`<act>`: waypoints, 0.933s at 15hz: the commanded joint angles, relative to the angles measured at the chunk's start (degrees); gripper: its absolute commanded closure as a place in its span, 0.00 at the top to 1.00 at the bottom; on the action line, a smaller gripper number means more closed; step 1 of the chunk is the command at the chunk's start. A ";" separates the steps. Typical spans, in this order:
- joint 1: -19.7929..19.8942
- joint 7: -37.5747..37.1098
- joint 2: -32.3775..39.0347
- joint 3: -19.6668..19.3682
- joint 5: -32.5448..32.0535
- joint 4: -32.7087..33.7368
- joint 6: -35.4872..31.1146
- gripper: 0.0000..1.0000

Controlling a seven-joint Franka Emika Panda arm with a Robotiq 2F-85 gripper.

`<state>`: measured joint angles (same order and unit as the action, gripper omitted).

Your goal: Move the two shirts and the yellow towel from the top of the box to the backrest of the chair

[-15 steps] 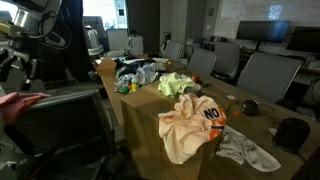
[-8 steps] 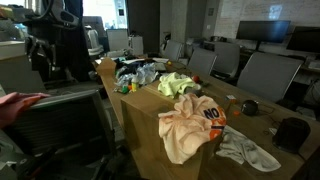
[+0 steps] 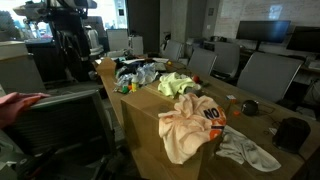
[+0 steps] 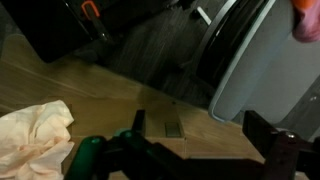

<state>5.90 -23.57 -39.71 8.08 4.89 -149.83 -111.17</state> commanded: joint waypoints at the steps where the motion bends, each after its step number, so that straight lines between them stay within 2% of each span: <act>1: 4.10 -6.10 0.66 0.68 -4.63 0.36 -7.09 1.00; 9: 15.26 -23.71 6.74 2.03 -18.09 1.20 -22.17 1.00; 14: 22.46 -40.85 12.18 3.56 -31.61 1.92 -25.45 1.00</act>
<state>24.42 -54.59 -31.31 9.79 -19.85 -149.68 -134.79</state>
